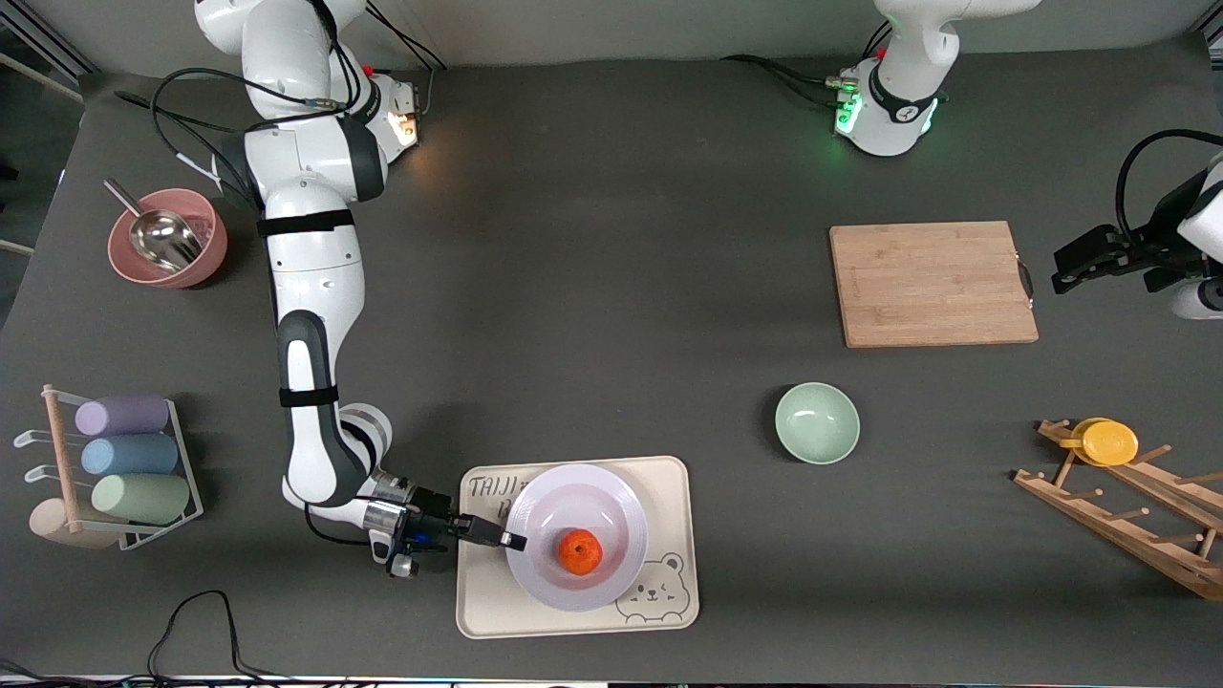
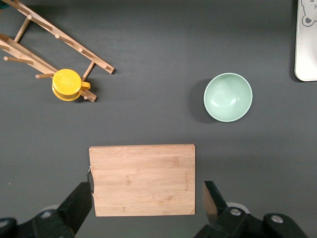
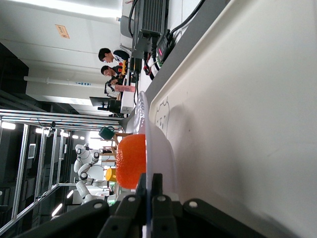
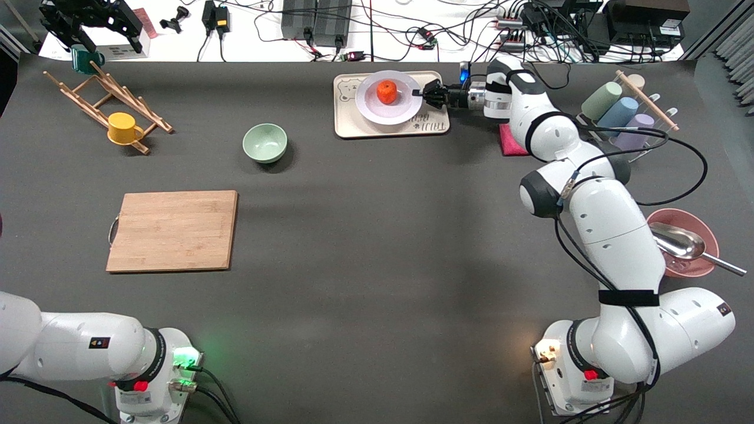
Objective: Place orange and plate with both arms
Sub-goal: 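Open the right gripper and release the plate on the tray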
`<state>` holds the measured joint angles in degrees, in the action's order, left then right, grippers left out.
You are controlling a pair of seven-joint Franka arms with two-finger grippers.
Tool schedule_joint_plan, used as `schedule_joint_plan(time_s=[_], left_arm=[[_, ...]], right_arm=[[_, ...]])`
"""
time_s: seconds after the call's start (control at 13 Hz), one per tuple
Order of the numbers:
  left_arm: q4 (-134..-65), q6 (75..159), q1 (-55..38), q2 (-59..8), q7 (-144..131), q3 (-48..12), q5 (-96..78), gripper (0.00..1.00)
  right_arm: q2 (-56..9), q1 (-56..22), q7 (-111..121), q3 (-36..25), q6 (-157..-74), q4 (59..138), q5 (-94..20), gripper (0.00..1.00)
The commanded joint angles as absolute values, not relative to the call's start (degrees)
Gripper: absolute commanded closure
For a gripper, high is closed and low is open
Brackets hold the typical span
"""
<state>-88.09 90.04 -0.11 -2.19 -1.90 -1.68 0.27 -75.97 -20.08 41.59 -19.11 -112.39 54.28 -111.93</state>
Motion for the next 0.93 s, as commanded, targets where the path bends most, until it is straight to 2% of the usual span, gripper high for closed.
schedule_joint_plan(time_s=[0.0,0.23,0.85], left_arm=[[-88.95,91.05,-0.97,-1.67,-1.23,-1.05,0.09,0.0],[-88.94,90.97,-0.88,-1.67,-1.32,-1.05,-0.09,0.0],[-88.86,91.23,-0.97,-1.67,-1.32,-1.06,-0.26,0.0]], right_arm=[[-76.12,-19.95,42.19,-19.07,-112.06,52.47,-111.54,0.31],[-75.06,-19.95,42.1,-19.25,-111.88,52.47,-110.75,0.01],[-68.04,-19.07,42.27,-19.77,-110.3,56.95,-100.74,0.0]])
